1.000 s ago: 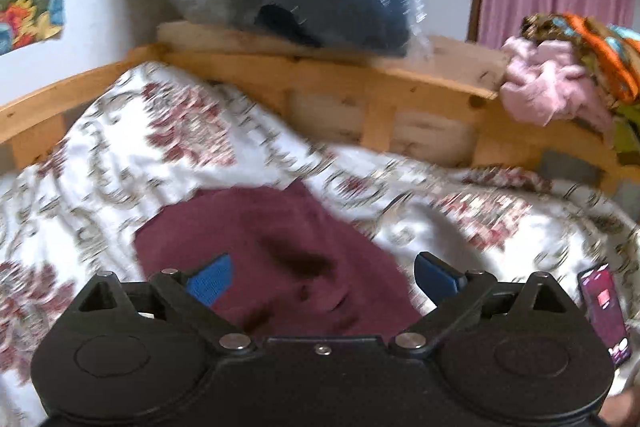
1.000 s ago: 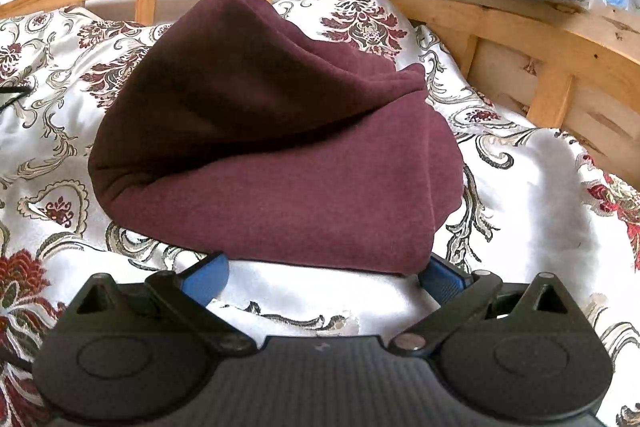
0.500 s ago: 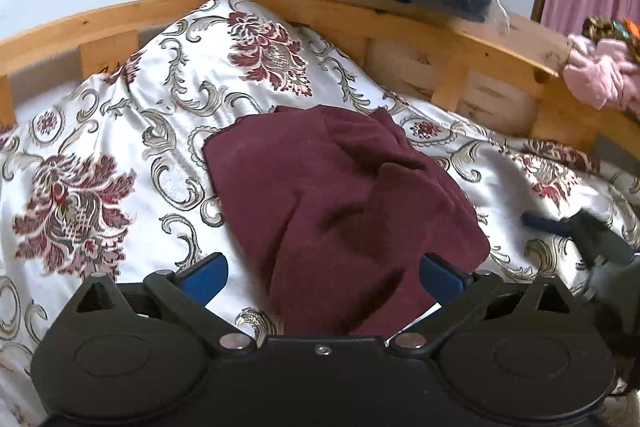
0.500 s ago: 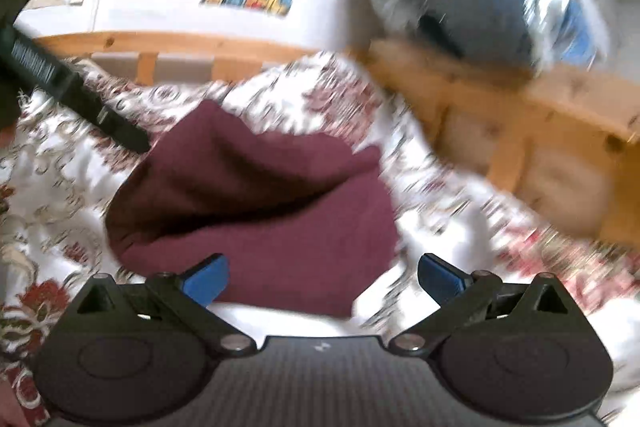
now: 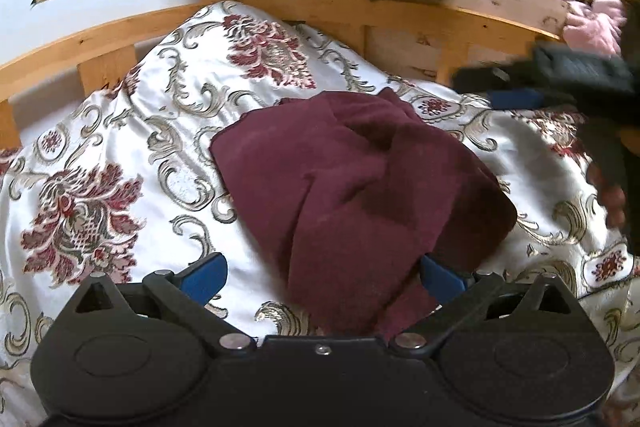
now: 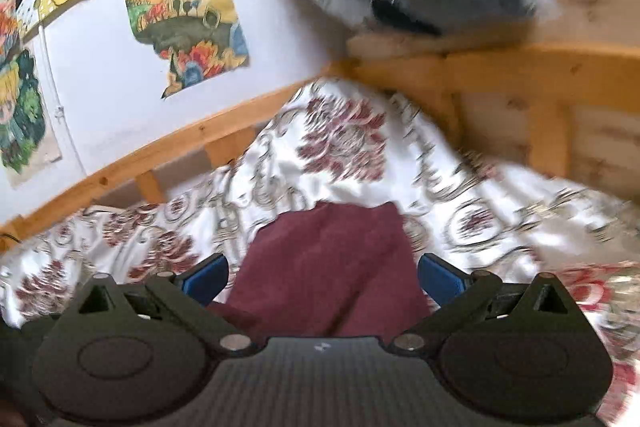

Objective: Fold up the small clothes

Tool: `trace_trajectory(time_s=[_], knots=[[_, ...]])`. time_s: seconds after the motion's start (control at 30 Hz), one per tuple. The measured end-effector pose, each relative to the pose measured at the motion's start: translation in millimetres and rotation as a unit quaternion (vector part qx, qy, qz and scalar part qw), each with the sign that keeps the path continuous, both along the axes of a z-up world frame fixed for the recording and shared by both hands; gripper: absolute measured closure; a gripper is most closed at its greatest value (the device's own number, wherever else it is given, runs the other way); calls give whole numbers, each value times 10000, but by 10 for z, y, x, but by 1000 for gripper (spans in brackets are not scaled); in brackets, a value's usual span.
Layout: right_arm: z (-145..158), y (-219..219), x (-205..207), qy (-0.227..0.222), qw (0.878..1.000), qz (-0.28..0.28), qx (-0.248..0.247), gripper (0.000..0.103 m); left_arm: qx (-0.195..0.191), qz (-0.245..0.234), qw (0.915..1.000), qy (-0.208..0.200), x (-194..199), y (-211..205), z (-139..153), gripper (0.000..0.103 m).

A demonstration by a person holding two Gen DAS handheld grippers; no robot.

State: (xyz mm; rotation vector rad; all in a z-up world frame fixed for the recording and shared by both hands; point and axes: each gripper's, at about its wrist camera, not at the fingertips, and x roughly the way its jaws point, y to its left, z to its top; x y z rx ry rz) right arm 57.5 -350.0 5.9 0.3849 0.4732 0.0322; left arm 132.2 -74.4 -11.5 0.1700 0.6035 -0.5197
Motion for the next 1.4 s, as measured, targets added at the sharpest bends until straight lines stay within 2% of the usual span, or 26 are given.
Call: trace_trajectory(time_s=[0.13,0.23,0.3,0.33,0.5,0.53,0.6,0.67,0.73,0.87,0.97,1.03,1.2,1.3,1.33,1.4], knots=[[-72,-6,278,475,9976,265,439,1,45,-263,9993,-272,-97,-74,-12,1],[-153,49,428,816,9953,257,448,9,39,-492,9978,-441,-169,-121,-15,1],[-188,73,467,931,9949,128,352,17,-10,-599,9970,-500,-205,-142,-16,1],[-206,80,492,999,9945,87,300,23,-60,-639,9967,-501,-216,-153,-17,1],[-294,104,622,1261,9914,61,337,32,-470,-882,9948,-195,-223,-167,-59,1],[-297,121,638,1267,9915,71,284,35,-510,-899,9945,-143,-226,-171,-70,1],[-295,163,662,1256,9921,23,37,52,-464,-909,9947,-118,-232,-202,-97,1],[-282,176,676,1207,9925,10,-165,78,-423,-948,9945,-112,-238,-221,-125,1],[-230,166,657,1056,9941,70,-229,83,-452,-991,9940,-40,-228,-237,-152,1],[-10,244,548,501,9925,364,-1053,85,-693,-1037,9922,8,-214,-263,-164,1],[85,216,461,327,9904,366,-1292,85,-895,-1124,9896,24,-190,-318,-152,1],[27,160,424,414,9893,317,-1363,85,-991,-1176,9881,66,-179,-353,-155,1],[-329,-20,419,749,9899,213,-1186,84,-1027,-1305,9858,248,-160,-392,-221,1],[-360,-63,364,694,9926,168,-978,82,-1096,-1306,9850,275,-159,-368,-194,1],[-347,-58,356,696,9925,164,-992,81,-1173,-1277,9843,315,-144,-342,-178,1],[-316,-42,339,714,9917,203,-1053,74,-1469,-1147,9815,440,-95,-256,-135,1]])
